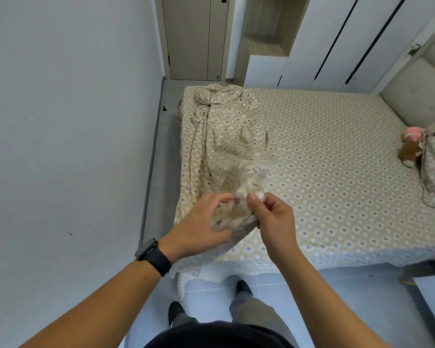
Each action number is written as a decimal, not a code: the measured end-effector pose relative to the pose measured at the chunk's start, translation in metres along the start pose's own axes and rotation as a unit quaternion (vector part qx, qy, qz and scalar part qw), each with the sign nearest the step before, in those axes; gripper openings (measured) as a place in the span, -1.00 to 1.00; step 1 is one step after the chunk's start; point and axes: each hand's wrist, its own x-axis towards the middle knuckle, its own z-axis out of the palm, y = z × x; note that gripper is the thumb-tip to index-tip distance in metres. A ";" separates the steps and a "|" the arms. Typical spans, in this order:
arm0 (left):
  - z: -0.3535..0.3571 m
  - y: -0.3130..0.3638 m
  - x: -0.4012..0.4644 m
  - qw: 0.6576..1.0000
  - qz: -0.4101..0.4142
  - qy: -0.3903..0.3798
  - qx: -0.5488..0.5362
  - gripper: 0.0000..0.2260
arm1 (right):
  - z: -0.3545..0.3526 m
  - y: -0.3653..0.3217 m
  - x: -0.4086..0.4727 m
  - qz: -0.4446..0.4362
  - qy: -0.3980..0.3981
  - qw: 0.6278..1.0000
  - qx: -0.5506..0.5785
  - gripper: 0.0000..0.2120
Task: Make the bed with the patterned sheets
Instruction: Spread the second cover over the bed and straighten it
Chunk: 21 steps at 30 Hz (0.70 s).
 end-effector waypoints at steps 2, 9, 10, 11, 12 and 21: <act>0.022 0.019 0.009 1.000 -0.003 0.024 -0.015 -0.57 | -0.005 0.008 -0.004 0.000 -0.047 0.999 -0.025 -0.54; 0.062 0.033 0.026 0.987 -0.057 0.079 0.126 -0.92 | -0.042 0.059 0.040 0.381 -0.114 0.901 0.172 -0.52; 0.062 0.036 0.027 0.985 -0.061 0.076 0.139 -0.93 | -0.041 0.073 0.049 0.430 -0.127 0.870 0.205 -0.48; 0.068 0.042 0.027 0.984 -0.061 0.075 0.147 -0.92 | -0.046 0.087 0.062 0.465 -0.133 0.845 0.227 -0.47; 0.074 0.046 0.027 0.983 -0.069 0.082 0.150 -0.91 | -0.050 0.098 0.075 0.476 -0.137 0.830 0.257 -0.50; 0.102 0.058 0.022 0.913 -0.273 0.192 0.236 -0.79 | -0.115 0.044 0.101 0.210 -0.070 0.971 0.089 -0.75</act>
